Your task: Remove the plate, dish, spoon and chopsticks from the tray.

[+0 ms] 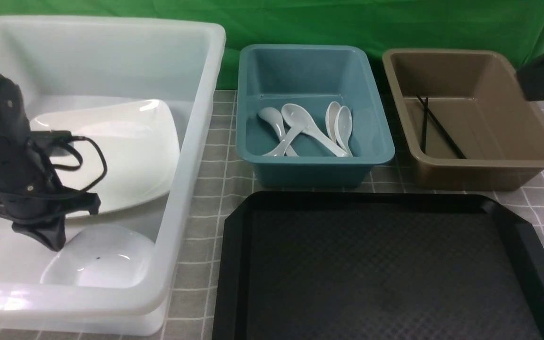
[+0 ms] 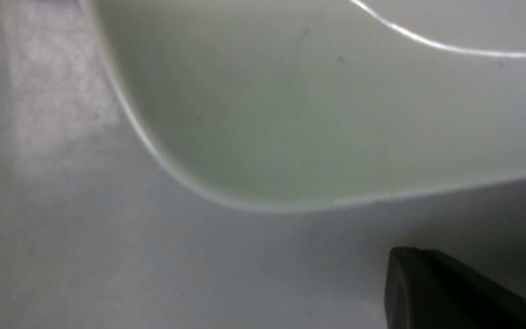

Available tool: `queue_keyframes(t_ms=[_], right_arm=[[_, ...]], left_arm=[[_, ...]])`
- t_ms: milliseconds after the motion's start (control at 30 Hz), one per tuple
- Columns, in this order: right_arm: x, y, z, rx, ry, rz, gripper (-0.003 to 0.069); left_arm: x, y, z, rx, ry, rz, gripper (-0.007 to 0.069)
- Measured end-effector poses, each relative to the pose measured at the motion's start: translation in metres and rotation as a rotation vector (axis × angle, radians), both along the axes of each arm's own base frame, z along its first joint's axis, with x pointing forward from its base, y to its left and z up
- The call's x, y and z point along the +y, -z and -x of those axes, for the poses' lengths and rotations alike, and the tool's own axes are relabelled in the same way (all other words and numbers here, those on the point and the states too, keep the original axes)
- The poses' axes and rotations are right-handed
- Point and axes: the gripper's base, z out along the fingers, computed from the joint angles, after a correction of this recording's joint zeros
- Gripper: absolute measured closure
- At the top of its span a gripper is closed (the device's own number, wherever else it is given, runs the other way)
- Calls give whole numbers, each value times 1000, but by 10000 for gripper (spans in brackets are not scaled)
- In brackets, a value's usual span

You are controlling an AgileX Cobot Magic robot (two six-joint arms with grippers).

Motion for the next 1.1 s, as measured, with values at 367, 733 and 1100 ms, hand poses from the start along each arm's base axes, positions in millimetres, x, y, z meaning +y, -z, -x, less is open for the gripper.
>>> queue_keyframes(t_ms=[367, 733, 1100], right_arm=[[-16, -26, 48, -166, 9, -64, 629], [-28, -28, 55, -215, 121, -58, 629], [-84, 6, 151, -761, 417, -365, 632]], left_arm=[[7, -11, -34, -248, -24, -69, 624], [-31, -145, -15, -420, 61, 279, 624], [-73, -310, 181, -1043, 371, 350, 624]])
